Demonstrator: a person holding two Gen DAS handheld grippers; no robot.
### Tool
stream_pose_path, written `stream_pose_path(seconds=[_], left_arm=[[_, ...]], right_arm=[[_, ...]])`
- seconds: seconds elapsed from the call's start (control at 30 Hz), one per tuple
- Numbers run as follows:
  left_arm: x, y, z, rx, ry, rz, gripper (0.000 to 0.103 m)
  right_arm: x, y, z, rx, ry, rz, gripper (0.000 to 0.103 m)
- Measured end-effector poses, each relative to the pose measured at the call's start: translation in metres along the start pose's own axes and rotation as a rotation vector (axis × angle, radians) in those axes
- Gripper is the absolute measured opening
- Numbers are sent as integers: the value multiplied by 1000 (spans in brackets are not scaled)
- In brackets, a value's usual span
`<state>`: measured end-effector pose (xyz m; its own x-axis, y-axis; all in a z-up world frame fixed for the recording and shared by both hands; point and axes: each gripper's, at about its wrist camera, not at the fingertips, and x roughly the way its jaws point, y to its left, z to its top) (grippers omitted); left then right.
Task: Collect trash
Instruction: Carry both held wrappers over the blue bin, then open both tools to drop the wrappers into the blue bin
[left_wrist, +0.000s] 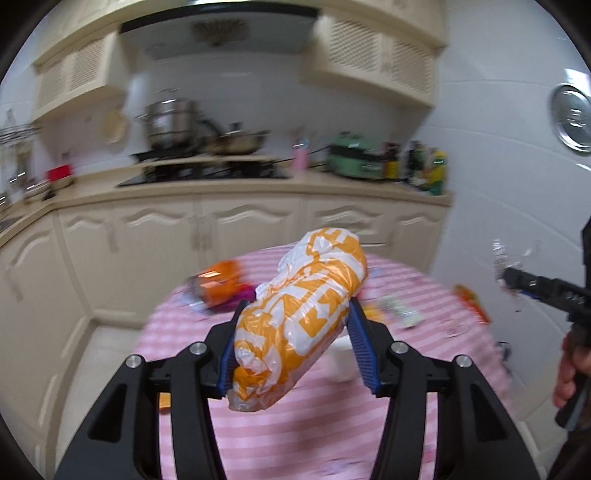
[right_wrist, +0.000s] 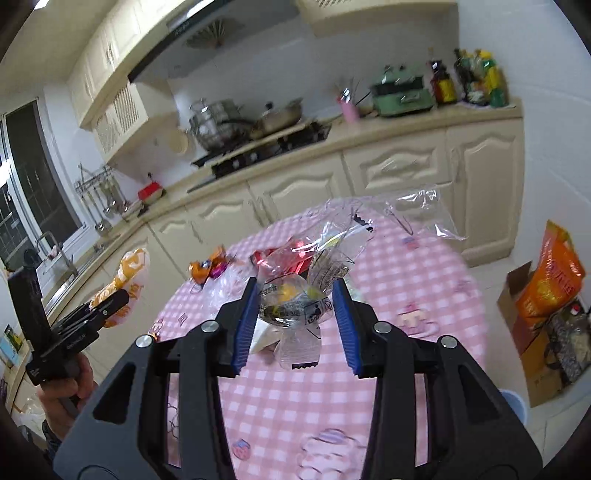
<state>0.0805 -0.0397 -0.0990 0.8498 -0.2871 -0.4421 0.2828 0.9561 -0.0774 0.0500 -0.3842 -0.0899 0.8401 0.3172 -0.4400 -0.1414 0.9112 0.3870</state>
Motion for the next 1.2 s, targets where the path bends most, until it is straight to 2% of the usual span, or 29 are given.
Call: stream_pose_path(seconds=[0.13, 0.27, 0.4, 0.57, 0.73, 0.87, 0.93, 1.0, 1.07, 1.13, 1.2], left_arm=[[9, -77, 10, 59, 0, -157, 51], [31, -155, 2, 124, 41, -295, 51], [66, -237, -25, 194, 144, -411, 51], [116, -334, -79, 270, 338, -509, 52], [182, -397, -137, 338, 534, -515, 52], [230, -432, -176, 351, 664, -479, 51], [246, -444, -188, 344, 704, -467, 53], [261, -455, -201, 354, 755, -472, 57], [270, -458, -208, 360, 786, -473, 70], [269, -457, -213, 373, 772, -454, 84], [269, -457, -212, 393, 750, -424, 87]], right_arm=[[-47, -44, -3, 52, -59, -93, 40], [-89, -116, -20, 168, -81, -221, 40], [-109, -200, -61, 321, -22, -360, 40], [-97, -283, -124, 513, 95, -411, 40], [-72, -343, -184, 674, 184, -400, 40], [-46, -379, -213, 785, 228, -373, 43], [-38, -390, -221, 825, 239, -358, 46], [-33, -400, -230, 869, 244, -356, 69], [-34, -404, -237, 892, 238, -360, 79], [-35, -407, -239, 902, 232, -376, 89], [-40, -406, -240, 900, 227, -393, 97]])
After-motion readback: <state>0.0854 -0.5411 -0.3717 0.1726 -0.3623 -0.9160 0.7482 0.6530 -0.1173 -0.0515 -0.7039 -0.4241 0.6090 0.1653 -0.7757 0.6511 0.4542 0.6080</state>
